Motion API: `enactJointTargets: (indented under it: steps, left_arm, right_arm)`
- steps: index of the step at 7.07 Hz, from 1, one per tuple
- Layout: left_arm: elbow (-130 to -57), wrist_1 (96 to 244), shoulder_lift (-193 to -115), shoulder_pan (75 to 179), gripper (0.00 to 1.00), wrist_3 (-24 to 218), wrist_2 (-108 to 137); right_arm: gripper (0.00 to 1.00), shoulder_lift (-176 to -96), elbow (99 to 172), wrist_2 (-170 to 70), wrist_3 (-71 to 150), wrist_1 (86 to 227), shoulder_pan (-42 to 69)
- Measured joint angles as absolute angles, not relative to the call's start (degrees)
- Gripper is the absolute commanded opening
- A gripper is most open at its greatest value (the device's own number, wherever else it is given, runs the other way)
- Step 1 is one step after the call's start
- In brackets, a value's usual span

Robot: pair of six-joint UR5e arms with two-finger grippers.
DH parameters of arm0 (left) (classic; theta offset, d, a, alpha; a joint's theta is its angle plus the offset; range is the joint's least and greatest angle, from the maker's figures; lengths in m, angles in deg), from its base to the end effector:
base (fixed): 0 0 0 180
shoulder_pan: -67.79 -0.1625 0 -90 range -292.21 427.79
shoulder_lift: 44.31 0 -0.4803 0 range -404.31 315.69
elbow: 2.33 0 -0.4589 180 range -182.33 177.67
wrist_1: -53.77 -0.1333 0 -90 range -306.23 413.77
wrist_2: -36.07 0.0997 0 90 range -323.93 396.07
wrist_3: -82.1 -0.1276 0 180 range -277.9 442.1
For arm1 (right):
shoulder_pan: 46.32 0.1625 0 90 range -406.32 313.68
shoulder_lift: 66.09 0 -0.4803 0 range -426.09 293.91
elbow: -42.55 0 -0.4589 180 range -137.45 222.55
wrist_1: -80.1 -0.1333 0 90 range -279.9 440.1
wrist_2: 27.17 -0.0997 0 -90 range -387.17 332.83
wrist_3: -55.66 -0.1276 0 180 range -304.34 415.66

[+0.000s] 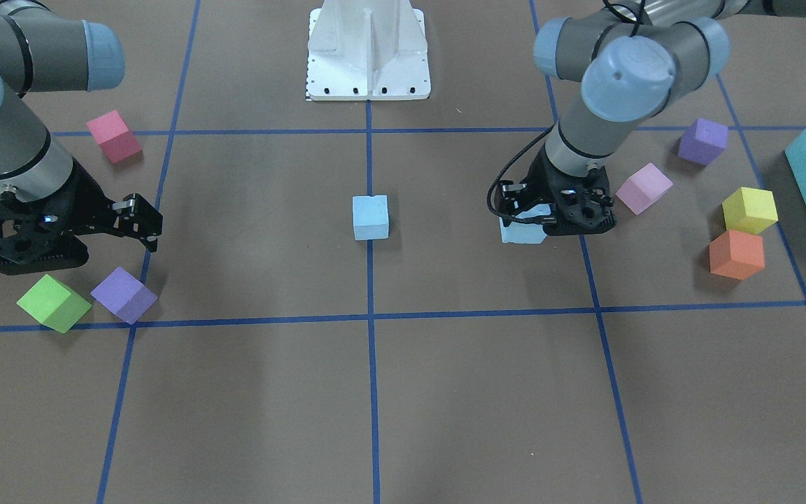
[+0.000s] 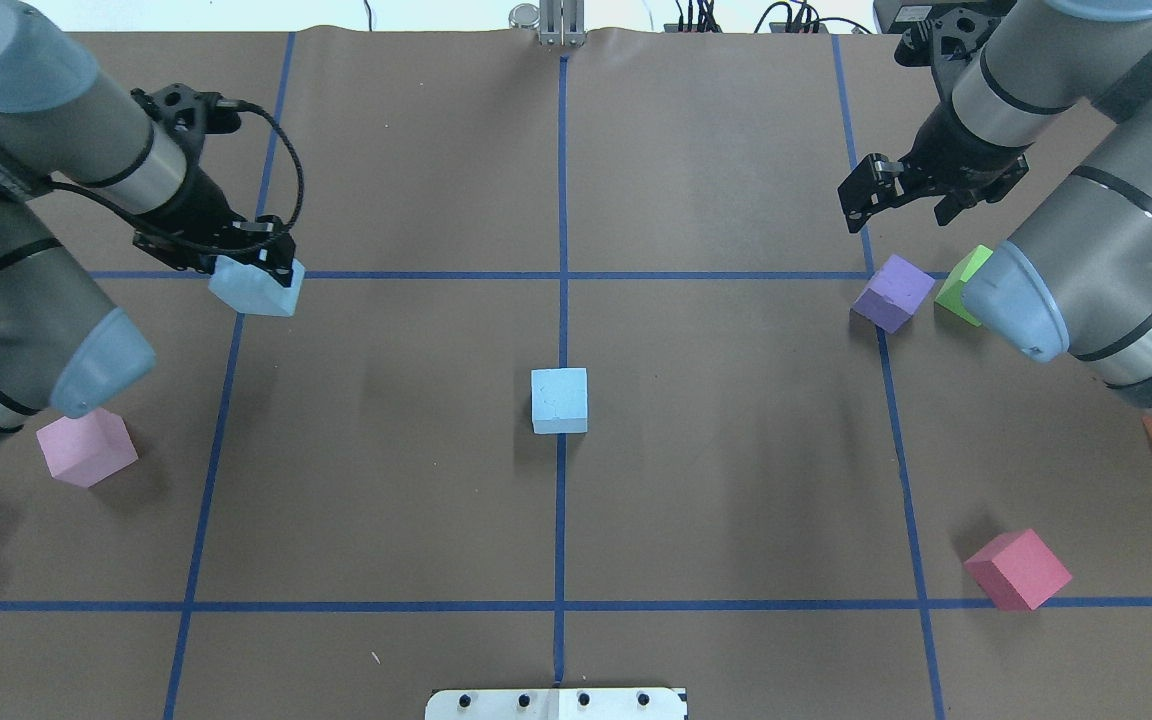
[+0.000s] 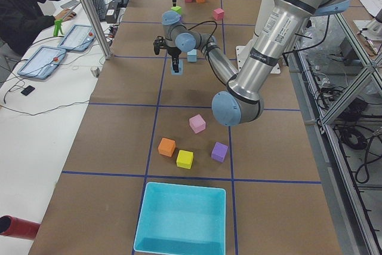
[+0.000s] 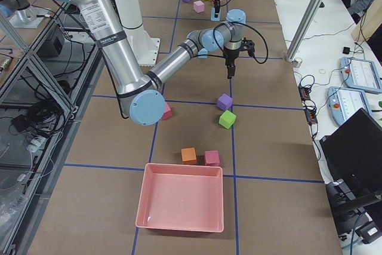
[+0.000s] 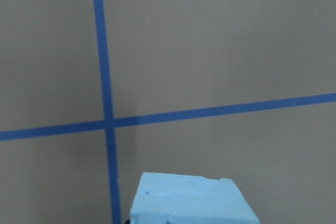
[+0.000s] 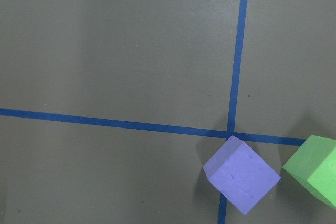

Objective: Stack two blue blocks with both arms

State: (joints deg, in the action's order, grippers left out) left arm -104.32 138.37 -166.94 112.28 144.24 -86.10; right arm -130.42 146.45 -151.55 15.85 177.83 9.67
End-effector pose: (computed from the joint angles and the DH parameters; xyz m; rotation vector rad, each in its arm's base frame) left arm 0.4758 -0.5590 0.2653 -0.0419 0.8548 -0.0802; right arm -0.3419 -0.6162 0.3399 0.0798 -0.7900 -0.0708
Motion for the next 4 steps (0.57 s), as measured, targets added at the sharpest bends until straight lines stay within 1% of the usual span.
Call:
enactJointTargets:
  steps: [2, 4]
  left_arm:
    - [-103.2, 136.0, -171.1, 110.2, 0.67, 150.0, -85.2]
    - [-99.7, 135.6, -175.9, 108.4, 0.67, 152.6, -85.0]
  right_arm:
    - [1.00, -130.4, 146.5, -151.7, 15.9, 177.8, 9.7]
    - [1.00, -130.4, 146.7, -151.8, 15.9, 177.8, 9.8]
